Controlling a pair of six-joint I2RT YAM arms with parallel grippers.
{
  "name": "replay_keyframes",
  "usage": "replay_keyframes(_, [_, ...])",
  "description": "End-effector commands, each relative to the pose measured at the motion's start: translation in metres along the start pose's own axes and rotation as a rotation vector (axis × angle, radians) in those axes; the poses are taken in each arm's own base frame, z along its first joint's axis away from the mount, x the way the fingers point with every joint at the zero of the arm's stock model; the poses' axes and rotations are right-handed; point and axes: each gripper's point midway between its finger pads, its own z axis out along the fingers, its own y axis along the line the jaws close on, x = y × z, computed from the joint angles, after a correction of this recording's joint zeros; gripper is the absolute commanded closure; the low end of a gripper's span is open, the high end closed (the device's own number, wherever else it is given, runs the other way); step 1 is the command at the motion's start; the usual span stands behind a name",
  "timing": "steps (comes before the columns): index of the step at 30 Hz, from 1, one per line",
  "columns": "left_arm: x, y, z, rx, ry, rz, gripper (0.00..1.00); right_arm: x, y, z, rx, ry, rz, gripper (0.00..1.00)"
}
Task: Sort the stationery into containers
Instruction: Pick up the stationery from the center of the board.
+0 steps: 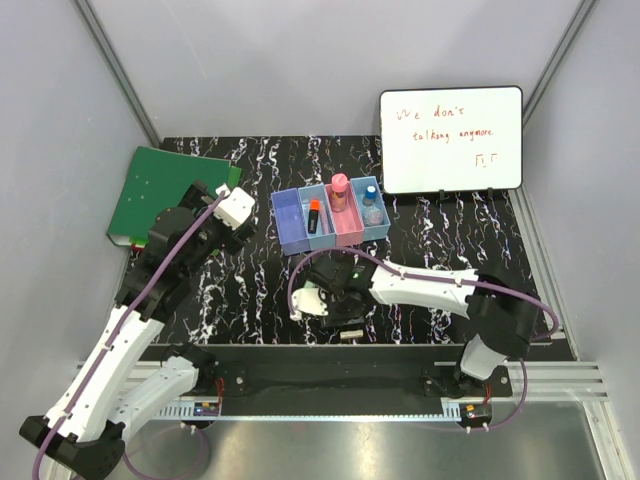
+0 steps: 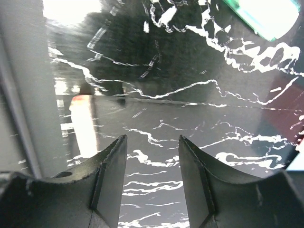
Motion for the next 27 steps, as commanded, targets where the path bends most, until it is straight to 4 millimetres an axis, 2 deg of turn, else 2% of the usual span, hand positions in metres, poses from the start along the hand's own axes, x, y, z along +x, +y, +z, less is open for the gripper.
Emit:
replay_keyframes(1, [-0.028,0.015,-0.008,-0.039,-0.096,-0.012,0.01,-0.036,0.008,-0.046,-0.066,-0.151,0.038,0.45])
replay_keyframes(2, [-0.027,0.014,-0.008,-0.038,-0.094,-0.014,0.01,-0.036,0.019,-0.05,-0.119,-0.16,0.041,0.44])
replay_keyframes(6, [-0.028,0.013,-0.008,-0.033,-0.099,-0.023,0.01,-0.035,0.04,-0.06,-0.222,-0.171,0.046,0.44])
replay_keyframes(13, [-0.028,0.012,-0.005,-0.03,-0.094,-0.028,0.01,-0.015,0.048,-0.04,-0.23,-0.109,0.041,0.43])
replay_keyframes(16, [-0.026,0.011,-0.004,-0.028,-0.089,-0.028,0.01,-0.015,0.052,-0.033,-0.239,-0.116,0.053,0.44])
replay_keyframes(27, [-0.025,0.009,0.002,-0.029,-0.087,-0.036,0.01,-0.009,0.043,-0.002,-0.205,-0.062,0.048,0.45])
